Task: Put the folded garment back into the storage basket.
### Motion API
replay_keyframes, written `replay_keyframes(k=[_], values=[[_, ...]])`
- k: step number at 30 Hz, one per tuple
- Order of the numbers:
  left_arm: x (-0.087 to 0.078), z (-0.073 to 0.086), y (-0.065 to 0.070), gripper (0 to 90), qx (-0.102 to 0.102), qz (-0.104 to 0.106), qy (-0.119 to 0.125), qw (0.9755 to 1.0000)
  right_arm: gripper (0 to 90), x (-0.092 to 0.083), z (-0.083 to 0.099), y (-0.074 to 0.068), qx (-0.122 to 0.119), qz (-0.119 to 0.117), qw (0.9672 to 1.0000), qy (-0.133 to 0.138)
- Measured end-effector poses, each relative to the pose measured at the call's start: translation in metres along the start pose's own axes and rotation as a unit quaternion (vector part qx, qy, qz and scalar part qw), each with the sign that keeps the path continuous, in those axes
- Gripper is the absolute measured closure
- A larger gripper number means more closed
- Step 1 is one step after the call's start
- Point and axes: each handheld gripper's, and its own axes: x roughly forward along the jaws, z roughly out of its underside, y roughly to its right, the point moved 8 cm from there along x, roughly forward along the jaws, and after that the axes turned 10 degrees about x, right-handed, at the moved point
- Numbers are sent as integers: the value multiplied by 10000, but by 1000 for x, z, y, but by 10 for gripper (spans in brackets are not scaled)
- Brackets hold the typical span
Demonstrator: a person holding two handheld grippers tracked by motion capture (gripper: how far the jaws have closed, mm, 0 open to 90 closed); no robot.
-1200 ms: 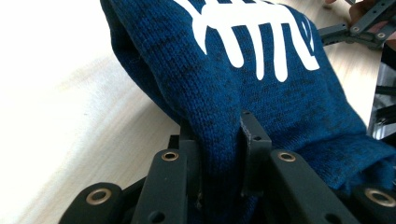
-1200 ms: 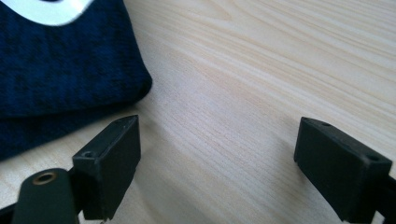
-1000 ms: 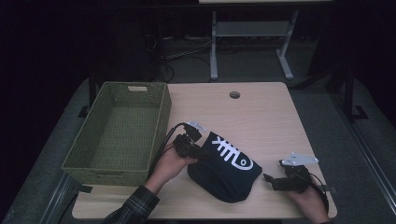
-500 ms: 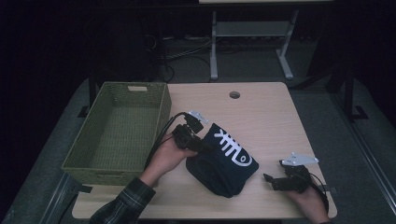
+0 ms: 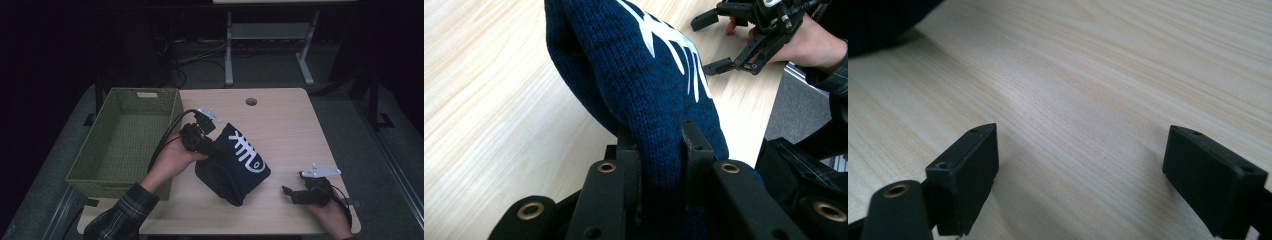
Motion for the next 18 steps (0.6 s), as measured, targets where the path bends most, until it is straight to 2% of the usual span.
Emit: replay_keyframes(k=[1, 10, 18], values=[[-3, 0, -1, 758, 36, -3, -23, 10000, 144, 0, 0, 0, 0, 1, 10000, -1], [-27, -3, -6, 757, -94, 15, 42, 9999, 144, 0, 0, 0, 3, 8, 10000, 2], [-51, -5, -14, 757, -142, -110, 20, 9998, 144, 0, 0, 1, -1, 14, 10000, 6]])
